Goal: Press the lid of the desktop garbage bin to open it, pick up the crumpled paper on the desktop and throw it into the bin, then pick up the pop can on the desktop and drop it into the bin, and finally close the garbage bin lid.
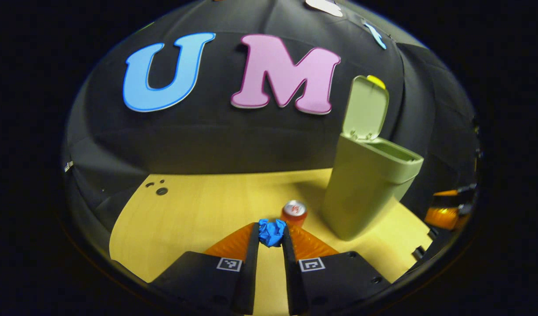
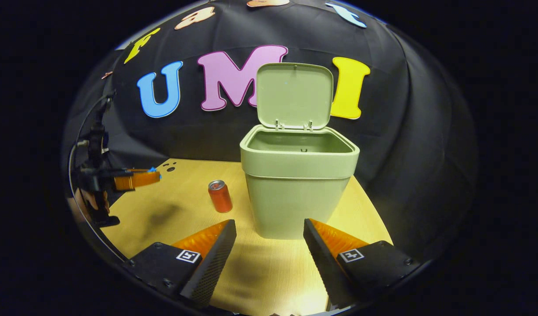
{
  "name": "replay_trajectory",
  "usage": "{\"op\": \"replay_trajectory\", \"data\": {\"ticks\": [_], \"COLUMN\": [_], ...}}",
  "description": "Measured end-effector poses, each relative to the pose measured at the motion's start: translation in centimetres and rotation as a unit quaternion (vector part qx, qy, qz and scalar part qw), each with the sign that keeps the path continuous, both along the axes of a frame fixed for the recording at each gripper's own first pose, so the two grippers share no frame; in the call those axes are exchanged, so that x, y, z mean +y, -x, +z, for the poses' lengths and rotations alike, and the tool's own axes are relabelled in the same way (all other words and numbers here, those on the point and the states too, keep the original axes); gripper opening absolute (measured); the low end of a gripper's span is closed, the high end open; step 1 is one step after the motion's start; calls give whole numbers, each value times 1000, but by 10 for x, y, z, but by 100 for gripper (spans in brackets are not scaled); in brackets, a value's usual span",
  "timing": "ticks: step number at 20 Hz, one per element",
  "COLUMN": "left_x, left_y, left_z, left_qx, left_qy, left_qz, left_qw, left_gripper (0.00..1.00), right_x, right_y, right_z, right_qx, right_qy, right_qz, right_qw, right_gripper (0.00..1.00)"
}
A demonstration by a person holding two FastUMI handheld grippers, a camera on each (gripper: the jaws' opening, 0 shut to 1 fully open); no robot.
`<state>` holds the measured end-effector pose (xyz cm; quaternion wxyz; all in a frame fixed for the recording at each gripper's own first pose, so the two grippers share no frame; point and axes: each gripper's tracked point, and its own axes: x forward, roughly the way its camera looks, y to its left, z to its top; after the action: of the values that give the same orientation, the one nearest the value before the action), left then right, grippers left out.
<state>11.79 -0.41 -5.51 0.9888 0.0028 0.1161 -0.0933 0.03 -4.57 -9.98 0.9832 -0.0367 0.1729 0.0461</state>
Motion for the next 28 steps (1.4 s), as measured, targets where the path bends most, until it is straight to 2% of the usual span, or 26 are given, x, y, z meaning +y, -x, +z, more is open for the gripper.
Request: {"op": "replay_trajectory", "data": {"ticks": [5,10,17,22,24,27,28], "left_x": [-71,-145,-221,-253,-259,-259,-258], "left_y": [-13,-21,-40,-56,-57,-71,-75], "left_z": [51,92,91,75,71,68,67], "left_qx": [-42,-70,-62,-41,-35,-38,-40], "left_qy": [8,25,12,13,14,5,2], "left_qz": [-68,-143,-213,-234,-239,-225,-222], "left_qw": [997,987,975,971,970,974,974], "left_gripper": [33,33,33,33,37,45,55], "right_x": [-17,-28,-50,-58,-60,-63,-63], "right_y": [5,12,15,16,15,11,11], "right_z": [-2,-6,-5,-8,-7,-5,-5], "right_qx": [5,6,4,10,12,9,9], "right_qy": [-17,-18,-24,-21,-17,-12,-11], "right_qz": [-24,-30,-54,-62,-62,-64,-65], "right_qw": [1000,999,998,998,998,998,998], "right_gripper": [98,98,98,98,98,98,98]}}
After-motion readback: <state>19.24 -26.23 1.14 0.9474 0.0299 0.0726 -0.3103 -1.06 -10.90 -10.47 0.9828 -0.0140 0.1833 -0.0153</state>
